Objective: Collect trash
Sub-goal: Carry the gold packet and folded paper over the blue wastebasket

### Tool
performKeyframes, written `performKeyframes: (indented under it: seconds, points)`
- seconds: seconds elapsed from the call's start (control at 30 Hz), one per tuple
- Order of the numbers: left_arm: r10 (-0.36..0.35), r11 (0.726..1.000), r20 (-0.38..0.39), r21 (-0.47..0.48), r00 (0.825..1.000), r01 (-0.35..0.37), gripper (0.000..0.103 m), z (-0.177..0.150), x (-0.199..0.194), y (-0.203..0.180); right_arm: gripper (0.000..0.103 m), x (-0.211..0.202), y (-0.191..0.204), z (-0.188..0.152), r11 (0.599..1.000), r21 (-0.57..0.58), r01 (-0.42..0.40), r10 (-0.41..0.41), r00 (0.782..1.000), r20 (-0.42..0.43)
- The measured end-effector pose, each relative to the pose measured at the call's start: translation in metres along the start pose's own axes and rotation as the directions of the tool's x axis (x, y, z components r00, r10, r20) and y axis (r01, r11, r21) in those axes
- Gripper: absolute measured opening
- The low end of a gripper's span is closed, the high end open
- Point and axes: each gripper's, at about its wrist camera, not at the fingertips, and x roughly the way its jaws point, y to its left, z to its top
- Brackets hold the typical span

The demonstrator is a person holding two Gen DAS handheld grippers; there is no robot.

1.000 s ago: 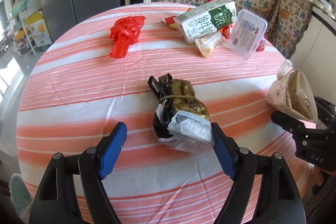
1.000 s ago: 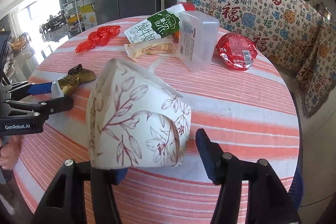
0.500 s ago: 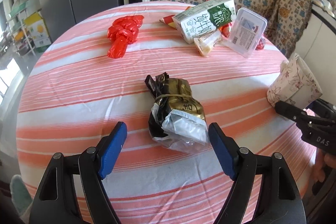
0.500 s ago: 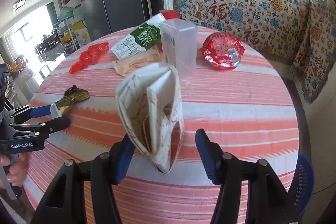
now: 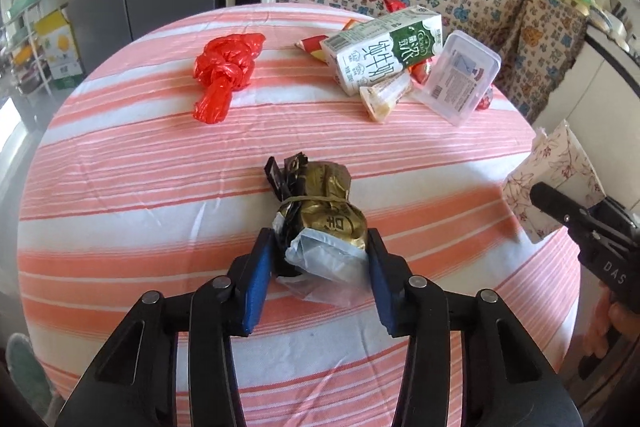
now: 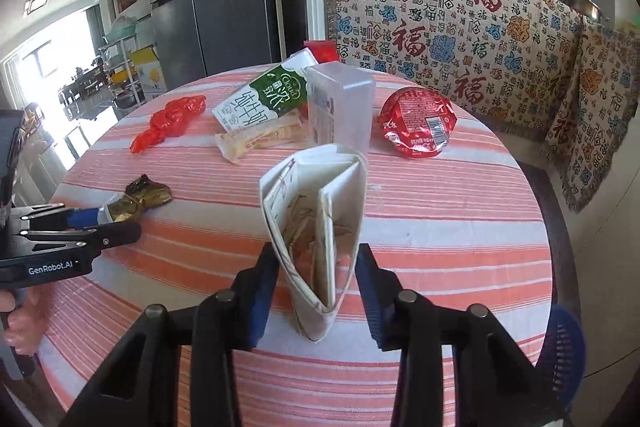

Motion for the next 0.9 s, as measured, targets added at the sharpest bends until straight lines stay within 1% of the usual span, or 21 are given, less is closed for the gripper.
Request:
performKeyframes:
  seconds: [0.2, 0.37, 0.43, 0.53, 0.67, 0.73, 0.8, 0.9]
  points:
    - [-0.05, 0.999, 0.026, 0.0, 0.998, 0.05, 0.043, -0.002, -0.015, -0.012, 0.038, -0.016, -0.017, 0.005, 0.995, 0.08, -0.052, 0.052, 0.999, 0.01]
    - [-0.088, 0.995, 0.035, 0.05, 0.995, 0.087, 0.043, -0.001, -0.026, -0.045, 0.038, -0.03, -0.036, 0.005, 0.99, 0.127, -0.063, 0.063, 0.998, 0.009]
    - [-0.105, 0.992, 0.036, 0.069, 0.994, 0.103, 0.043, 0.001, -0.03, -0.06, 0.038, -0.037, -0.046, 0.004, 0.988, 0.142, -0.053, 0.052, 0.999, 0.01]
    - [-0.15, 0.986, 0.033, 0.082, 0.988, 0.147, 0.043, 0.007, -0.034, -0.085, 0.039, -0.048, -0.064, 0.001, 0.984, 0.173, -0.041, 0.039, 0.999, 0.015]
    - [-0.198, 0.974, 0.031, 0.115, 0.98, 0.193, 0.043, 0.016, -0.04, -0.124, 0.038, -0.068, -0.095, -0.002, 0.98, 0.199, 0.001, -0.006, 1.0, 0.024]
    - [-0.231, 0.965, 0.023, 0.134, 0.973, 0.226, 0.043, 0.021, -0.041, -0.148, 0.039, -0.08, -0.114, -0.002, 0.976, 0.214, 0.029, -0.037, 0.999, 0.031]
    - [-0.265, 0.954, 0.012, 0.15, 0.964, 0.26, 0.043, 0.026, -0.041, -0.173, 0.039, -0.092, -0.139, -0.004, 0.969, 0.237, 0.07, -0.079, 0.997, 0.028]
    - [-0.312, 0.931, -0.008, 0.196, 0.95, 0.307, 0.044, 0.032, -0.037, -0.222, 0.039, -0.107, -0.185, -0.011, 0.947, 0.288, 0.141, -0.147, 0.989, 0.002]
